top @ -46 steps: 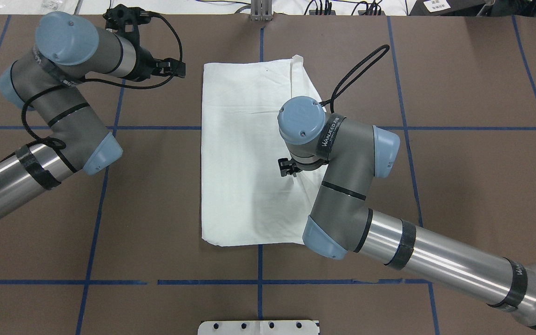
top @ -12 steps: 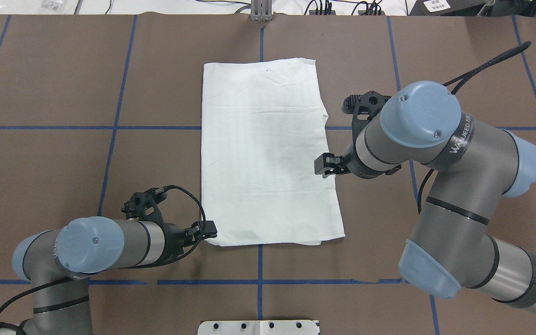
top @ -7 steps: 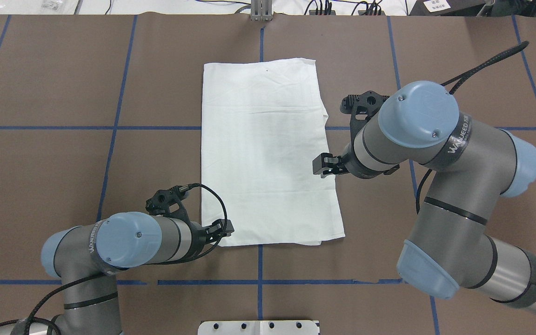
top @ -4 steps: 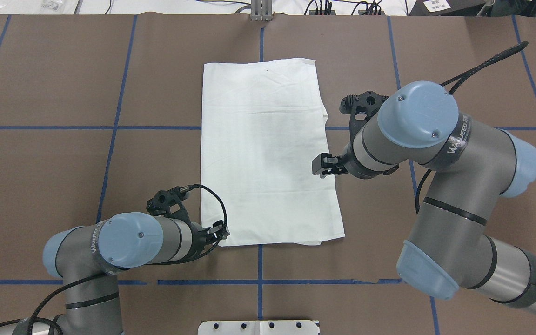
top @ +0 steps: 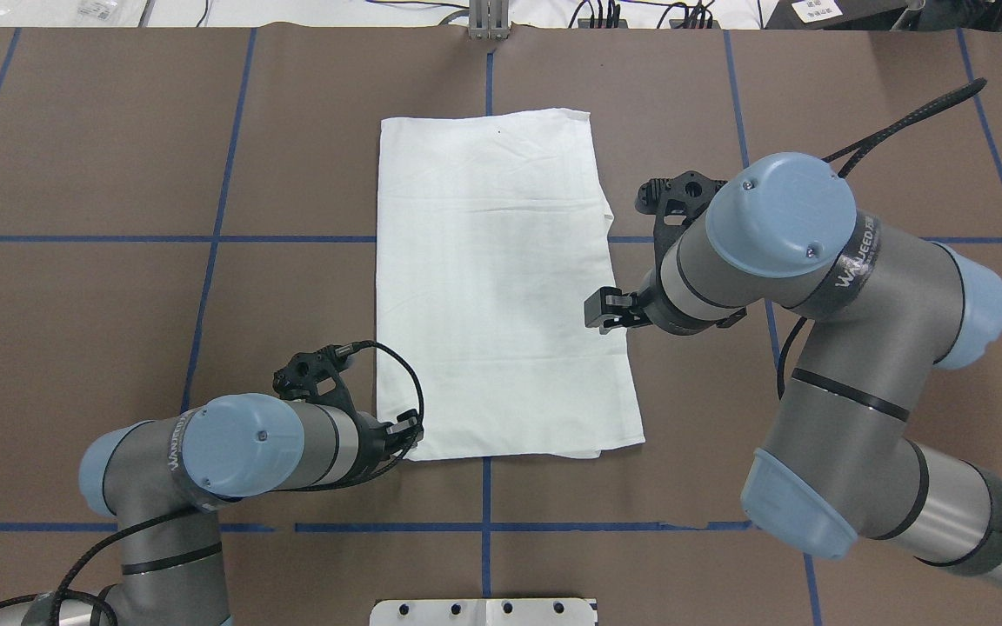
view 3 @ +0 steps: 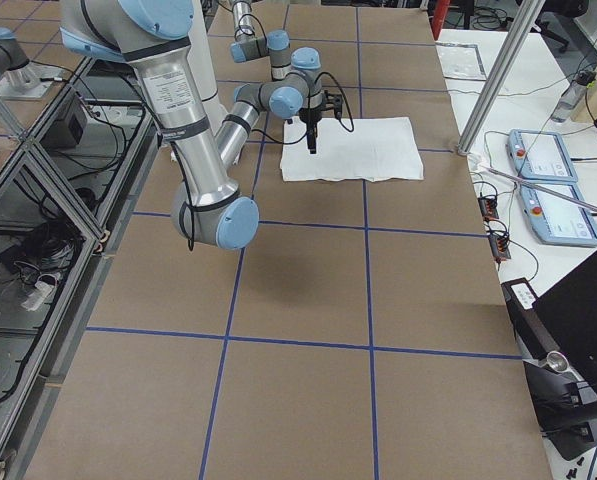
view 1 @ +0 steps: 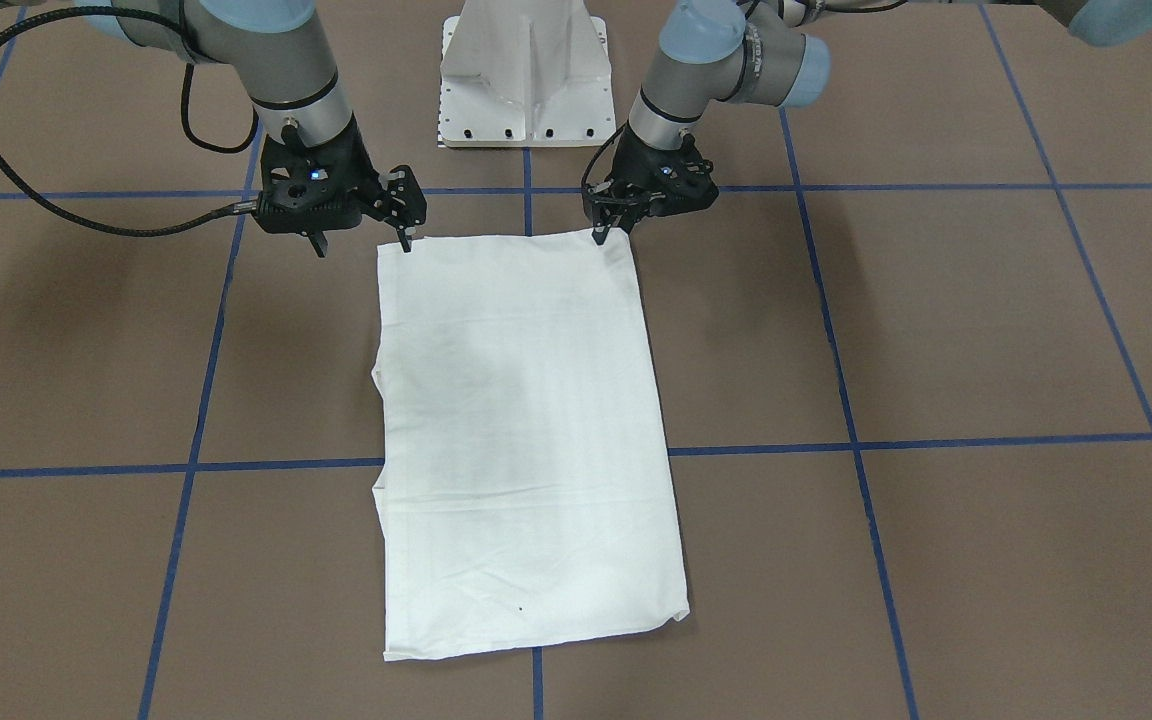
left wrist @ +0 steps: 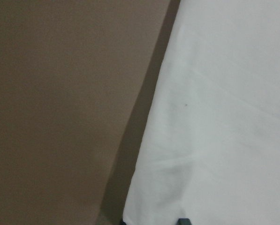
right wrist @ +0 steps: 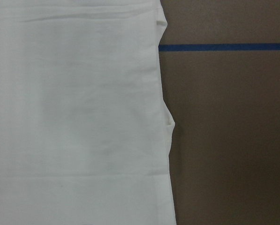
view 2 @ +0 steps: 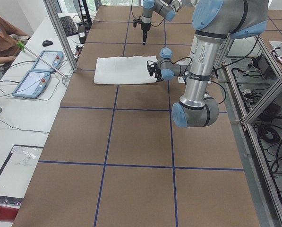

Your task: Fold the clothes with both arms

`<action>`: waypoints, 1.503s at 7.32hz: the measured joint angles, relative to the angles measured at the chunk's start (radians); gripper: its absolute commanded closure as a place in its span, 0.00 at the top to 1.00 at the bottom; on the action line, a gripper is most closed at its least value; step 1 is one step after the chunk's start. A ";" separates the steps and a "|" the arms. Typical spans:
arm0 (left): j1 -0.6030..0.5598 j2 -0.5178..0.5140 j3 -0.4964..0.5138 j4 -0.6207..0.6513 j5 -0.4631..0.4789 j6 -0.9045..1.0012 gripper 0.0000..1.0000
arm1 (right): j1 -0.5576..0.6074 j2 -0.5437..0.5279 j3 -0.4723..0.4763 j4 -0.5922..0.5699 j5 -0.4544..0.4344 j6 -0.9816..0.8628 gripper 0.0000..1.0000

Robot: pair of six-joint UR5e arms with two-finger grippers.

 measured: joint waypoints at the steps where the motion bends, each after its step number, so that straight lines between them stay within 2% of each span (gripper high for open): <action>1: -0.005 0.001 0.001 0.001 0.001 0.002 0.50 | 0.000 -0.001 -0.001 0.000 0.000 0.000 1.00; 3: -0.011 0.001 0.001 0.001 0.001 0.005 0.44 | 0.000 -0.002 -0.002 0.000 0.000 0.000 1.00; 4: -0.011 0.001 0.001 0.001 0.001 0.006 0.37 | -0.001 -0.002 -0.002 0.000 -0.001 0.000 1.00; 6: -0.012 0.000 0.001 0.002 0.000 0.001 0.00 | -0.002 -0.002 -0.003 0.000 -0.002 0.001 1.00; 9: -0.017 0.000 -0.004 0.002 -0.001 -0.023 0.00 | -0.017 0.001 -0.001 0.000 -0.008 0.050 1.00; 11: -0.025 -0.001 -0.014 0.001 -0.008 -0.019 0.00 | -0.059 0.004 0.002 0.000 -0.025 0.197 1.00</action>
